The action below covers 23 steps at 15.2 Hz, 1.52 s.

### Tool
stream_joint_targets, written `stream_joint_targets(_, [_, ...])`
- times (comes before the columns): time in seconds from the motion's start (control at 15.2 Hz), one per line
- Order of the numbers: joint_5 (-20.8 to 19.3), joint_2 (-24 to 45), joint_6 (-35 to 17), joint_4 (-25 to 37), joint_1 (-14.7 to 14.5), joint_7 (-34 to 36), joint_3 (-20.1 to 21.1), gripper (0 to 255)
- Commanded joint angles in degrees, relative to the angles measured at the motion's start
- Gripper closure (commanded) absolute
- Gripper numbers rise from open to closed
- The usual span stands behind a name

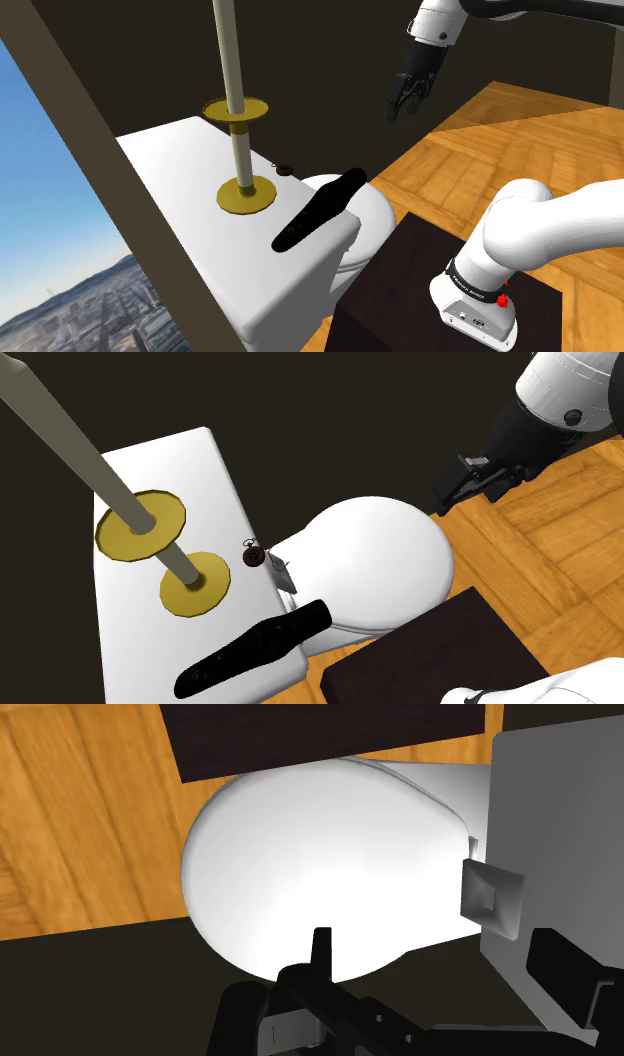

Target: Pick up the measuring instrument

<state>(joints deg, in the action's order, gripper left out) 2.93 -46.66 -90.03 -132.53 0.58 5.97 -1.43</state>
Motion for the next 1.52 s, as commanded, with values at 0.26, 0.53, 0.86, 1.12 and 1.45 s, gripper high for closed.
stream_joint_targets(0.26, [3.47, -0.73, -3.58, -1.4, -0.52, 8.34, 6.27, 0])
stream_joint_targets(0.53, [6.39, 0.23, -7.47, -1.3, -0.74, 16.62, 12.78, 0])
stream_joint_targets(0.86, [8.64, 3.66, -12.46, 1.0, -0.09, 27.02, 21.21, 0])
stream_joint_targets(1.12, [8.83, 7.97, -16.2, 4.56, 1.57, 35.57, 28.27, 0])
stream_joint_targets(1.45, [6.32, 15.09, -20.0, 11.18, 5.49, 46.97, 37.93, 0])
